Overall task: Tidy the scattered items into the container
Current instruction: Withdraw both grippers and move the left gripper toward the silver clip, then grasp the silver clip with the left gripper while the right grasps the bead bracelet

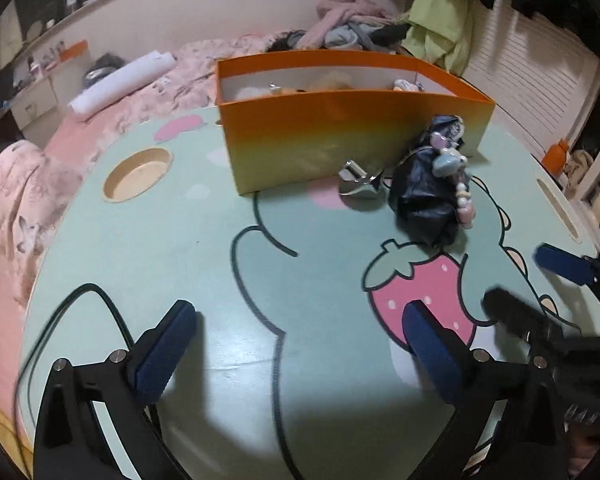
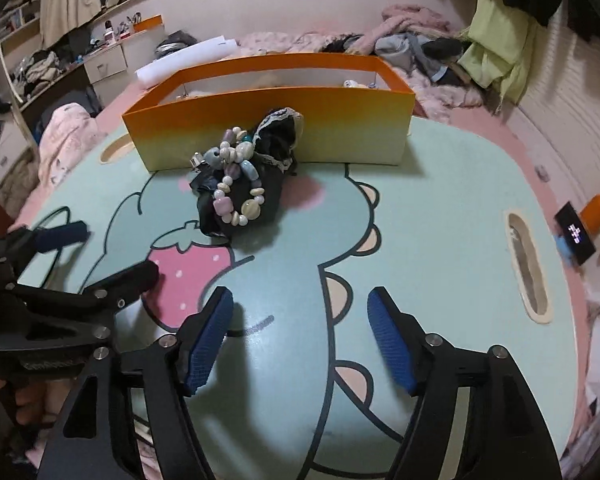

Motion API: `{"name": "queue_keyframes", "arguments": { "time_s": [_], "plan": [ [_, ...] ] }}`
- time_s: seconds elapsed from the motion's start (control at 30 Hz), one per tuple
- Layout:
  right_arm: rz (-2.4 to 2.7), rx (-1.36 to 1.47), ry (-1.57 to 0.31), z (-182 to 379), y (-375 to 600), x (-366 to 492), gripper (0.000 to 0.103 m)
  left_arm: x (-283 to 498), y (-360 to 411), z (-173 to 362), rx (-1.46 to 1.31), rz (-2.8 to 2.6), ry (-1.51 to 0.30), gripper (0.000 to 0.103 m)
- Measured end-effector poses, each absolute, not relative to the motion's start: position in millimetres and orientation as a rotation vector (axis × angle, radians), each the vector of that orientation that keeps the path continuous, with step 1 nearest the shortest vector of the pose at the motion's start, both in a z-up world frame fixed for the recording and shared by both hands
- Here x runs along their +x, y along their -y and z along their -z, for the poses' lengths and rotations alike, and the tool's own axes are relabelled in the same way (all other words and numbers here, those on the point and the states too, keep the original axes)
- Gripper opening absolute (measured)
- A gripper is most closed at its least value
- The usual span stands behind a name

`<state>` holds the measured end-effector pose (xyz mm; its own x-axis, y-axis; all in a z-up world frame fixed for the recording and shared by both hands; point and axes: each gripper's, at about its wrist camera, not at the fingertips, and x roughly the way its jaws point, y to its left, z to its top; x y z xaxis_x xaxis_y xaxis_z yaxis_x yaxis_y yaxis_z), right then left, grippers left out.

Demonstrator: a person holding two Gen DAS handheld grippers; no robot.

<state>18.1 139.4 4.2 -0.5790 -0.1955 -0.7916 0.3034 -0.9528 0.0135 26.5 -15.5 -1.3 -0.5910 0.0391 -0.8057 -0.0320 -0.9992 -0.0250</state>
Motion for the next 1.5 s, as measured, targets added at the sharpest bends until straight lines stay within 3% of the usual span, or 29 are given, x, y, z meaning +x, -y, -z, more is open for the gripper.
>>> {"name": "queue_keyframes", "arguments": {
  "time_s": [0.1, 0.6, 0.7, 0.83, 1.0, 1.17, 1.3, 1.5],
  "plan": [
    [2.608, 1.221, -0.201, 3, -140, 23, 0.101, 26, 19, 2, -1.397, -2.774, 0.026, 0.103],
    [2.561, 1.207, -0.186, 0, -140, 19, 0.102, 24, 18, 0, -1.393, -2.776, 0.028, 0.103],
    [2.473, 1.221, -0.022, -10, -146, 8, 0.090, 26, 19, 0, -1.392, -2.776, 0.027, 0.103],
    [2.427, 1.170, 0.044, -30, -135, -9, 0.088, 26, 19, 0, -1.392, -2.775, 0.028, 0.103],
    [2.445, 1.161, 0.062, -39, -121, -28, 0.062, 25, 19, 0, -1.391, -2.776, 0.028, 0.103],
    [2.441, 1.178, 0.128, -36, -122, -45, 0.058, 25, 19, 0, -1.391, -2.776, 0.028, 0.103],
    [2.381, 1.248, 0.106, -22, -117, -54, 0.030, 25, 19, 0, -1.391, -2.777, 0.028, 0.103],
    [2.405, 1.148, 0.180, -35, -142, -36, 0.027, 25, 19, 0, -1.395, -2.773, 0.027, 0.103]
  ]
}}
